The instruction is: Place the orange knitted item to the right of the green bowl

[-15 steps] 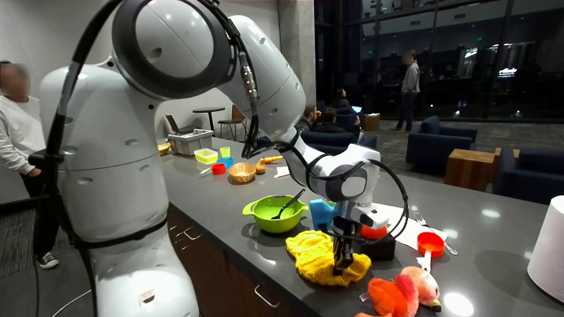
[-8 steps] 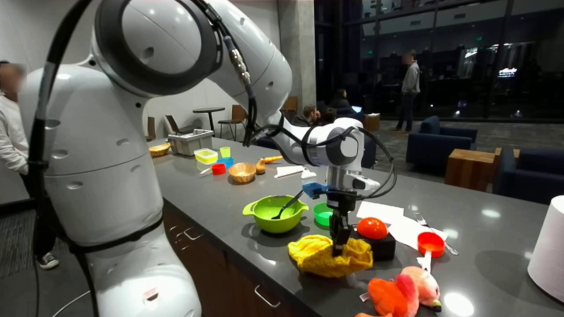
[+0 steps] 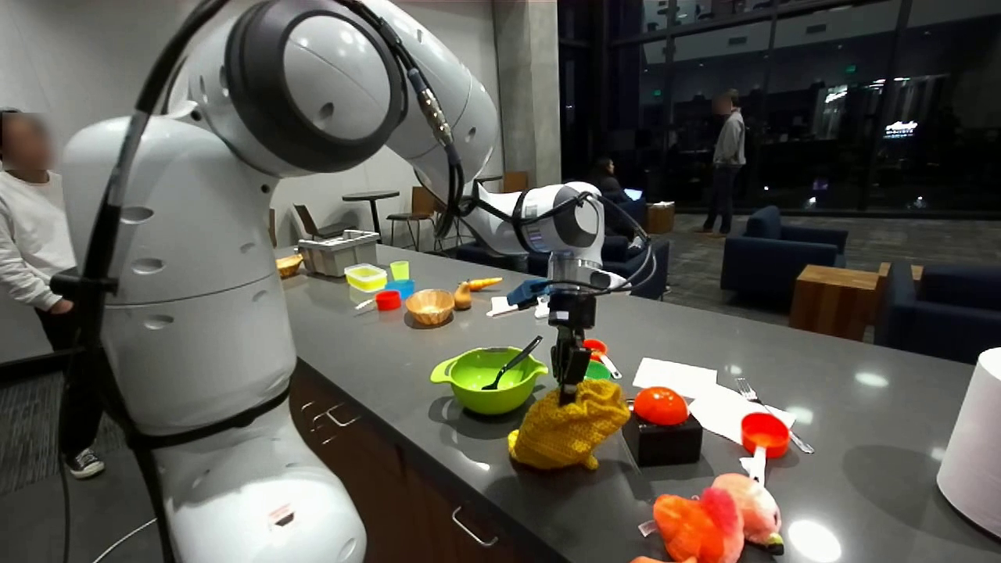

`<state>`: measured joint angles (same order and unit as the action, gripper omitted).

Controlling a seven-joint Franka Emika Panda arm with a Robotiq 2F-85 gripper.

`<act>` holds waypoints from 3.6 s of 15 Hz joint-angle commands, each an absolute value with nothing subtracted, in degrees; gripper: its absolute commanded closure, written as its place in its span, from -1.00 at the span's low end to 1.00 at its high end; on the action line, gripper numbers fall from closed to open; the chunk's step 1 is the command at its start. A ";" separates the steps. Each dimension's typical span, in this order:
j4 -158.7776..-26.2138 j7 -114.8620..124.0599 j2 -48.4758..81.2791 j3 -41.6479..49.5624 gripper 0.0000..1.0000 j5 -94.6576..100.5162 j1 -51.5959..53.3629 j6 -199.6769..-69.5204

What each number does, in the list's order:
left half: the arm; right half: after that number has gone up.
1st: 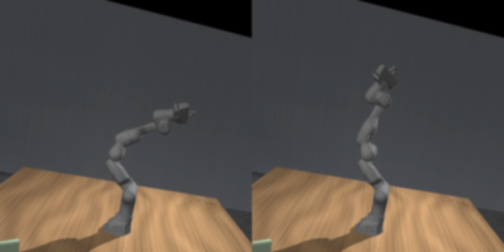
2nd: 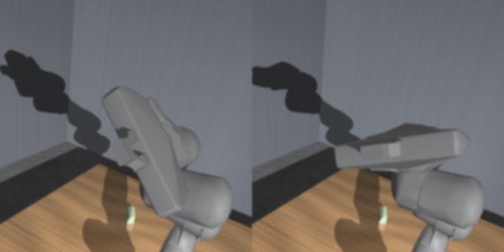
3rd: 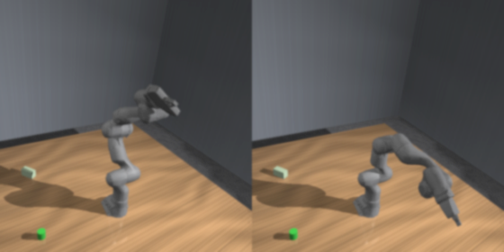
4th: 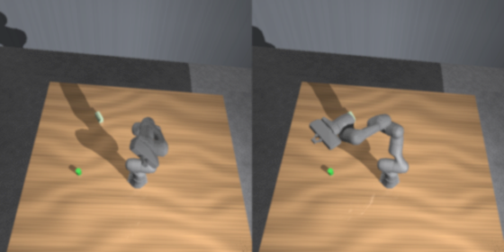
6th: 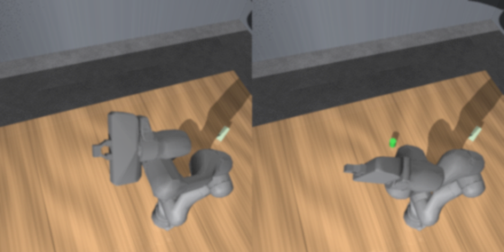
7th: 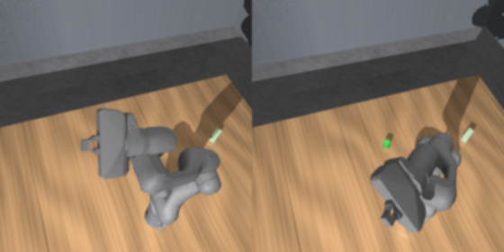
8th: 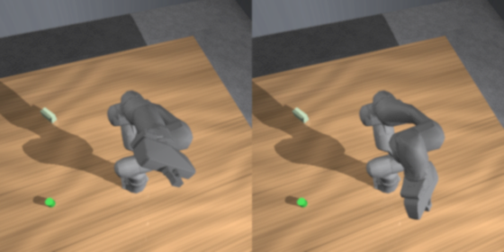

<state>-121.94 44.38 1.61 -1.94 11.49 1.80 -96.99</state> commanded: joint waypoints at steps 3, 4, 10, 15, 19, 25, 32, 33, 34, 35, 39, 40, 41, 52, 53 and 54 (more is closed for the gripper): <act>-111.99 43.39 9.89 -3.79 0.95 8.16 4.74 -88.67; -110.54 43.52 11.24 -3.97 0.95 7.78 5.31 -87.53; -104.55 41.63 18.13 -3.94 0.95 4.58 7.34 -86.15; -103.27 39.37 20.81 -3.41 0.95 0.66 7.19 -88.52; -105.18 38.95 20.99 -2.88 0.95 -3.71 6.81 -92.18; -110.25 40.74 19.77 -0.91 0.95 -8.35 6.30 -100.21; -116.63 42.72 17.02 0.89 0.95 -10.68 5.38 -106.49; -117.62 43.00 16.46 1.04 0.95 -10.87 5.32 -107.46; -118.62 43.46 15.85 1.19 0.95 -10.88 5.32 -108.48; -119.64 44.17 15.14 1.31 0.95 -10.70 5.35 -109.32; -123.39 45.66 13.95 1.50 0.95 -9.95 5.22 -115.42; -124.04 45.51 13.88 1.45 0.95 -9.84 5.20 -116.93; -124.55 45.24 14.02 1.34 0.95 -9.52 5.29 -118.46; -124.90 45.72 13.26 1.42 0.09 -5.10 5.89 -123.07; -124.57 45.97 13.11 1.50 -0.06 -3.97 5.98 -123.10; -124.18 46.32 12.99 1.62 -0.18 -2.61 6.08 -123.20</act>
